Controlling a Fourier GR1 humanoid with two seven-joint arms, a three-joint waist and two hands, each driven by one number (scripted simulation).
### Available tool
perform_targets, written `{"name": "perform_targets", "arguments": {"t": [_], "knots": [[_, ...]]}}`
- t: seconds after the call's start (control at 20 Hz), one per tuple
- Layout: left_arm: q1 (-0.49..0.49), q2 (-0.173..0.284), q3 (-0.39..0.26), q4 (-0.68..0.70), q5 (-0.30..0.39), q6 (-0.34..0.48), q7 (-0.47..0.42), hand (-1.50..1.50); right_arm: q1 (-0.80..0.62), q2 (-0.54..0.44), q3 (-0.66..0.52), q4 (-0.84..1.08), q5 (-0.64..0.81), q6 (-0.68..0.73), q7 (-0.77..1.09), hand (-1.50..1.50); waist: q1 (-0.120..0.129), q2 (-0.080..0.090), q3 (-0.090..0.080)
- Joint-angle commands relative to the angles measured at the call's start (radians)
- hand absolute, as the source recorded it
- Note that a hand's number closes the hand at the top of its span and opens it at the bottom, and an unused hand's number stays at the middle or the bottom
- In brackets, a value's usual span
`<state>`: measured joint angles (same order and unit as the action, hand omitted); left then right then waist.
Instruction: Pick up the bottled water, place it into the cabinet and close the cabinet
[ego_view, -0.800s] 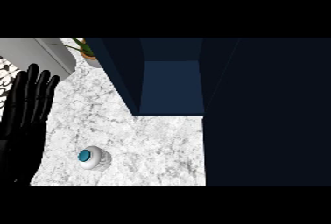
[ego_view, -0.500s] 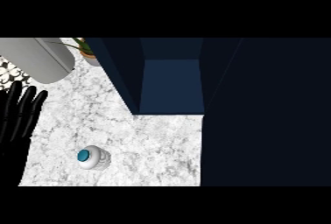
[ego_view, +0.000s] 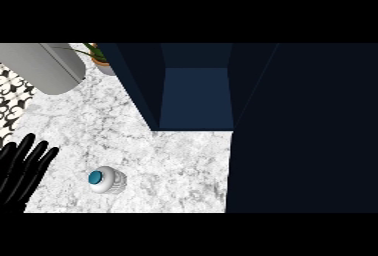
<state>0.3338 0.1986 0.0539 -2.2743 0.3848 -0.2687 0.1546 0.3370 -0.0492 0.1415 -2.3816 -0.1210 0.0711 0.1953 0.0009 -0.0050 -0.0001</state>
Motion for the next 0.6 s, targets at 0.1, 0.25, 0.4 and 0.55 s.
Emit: {"name": "perform_targets", "arguments": {"t": [0.1, 0.25, 0.4, 0.55], "knots": [[0.156, -0.018, 0.014, -0.129, 0.011, -0.022, 0.059, -1.50, 0.145, -0.009, 0.028, -0.109, -0.008, 0.042, 0.003, -1.50, 0.000, 0.001, 0.000], [0.121, -0.033, 0.032, -0.072, 0.008, -0.036, 0.037, -1.50, 0.184, -0.007, 0.059, -0.207, -0.011, 0.025, 0.066, -1.50, -0.003, 0.002, 0.000], [0.228, -0.065, 0.027, -0.024, -0.054, -0.122, -0.094, -1.50, 0.212, -0.001, 0.071, -0.200, 0.000, 0.032, 0.024, -1.50, 0.003, 0.000, -0.001], [0.263, -0.072, 0.001, -0.123, -0.082, -0.089, -0.008, -1.50, 0.271, -0.011, 0.071, -0.205, -0.015, 0.055, -0.017, -1.50, 0.000, 0.000, 0.000]]}}
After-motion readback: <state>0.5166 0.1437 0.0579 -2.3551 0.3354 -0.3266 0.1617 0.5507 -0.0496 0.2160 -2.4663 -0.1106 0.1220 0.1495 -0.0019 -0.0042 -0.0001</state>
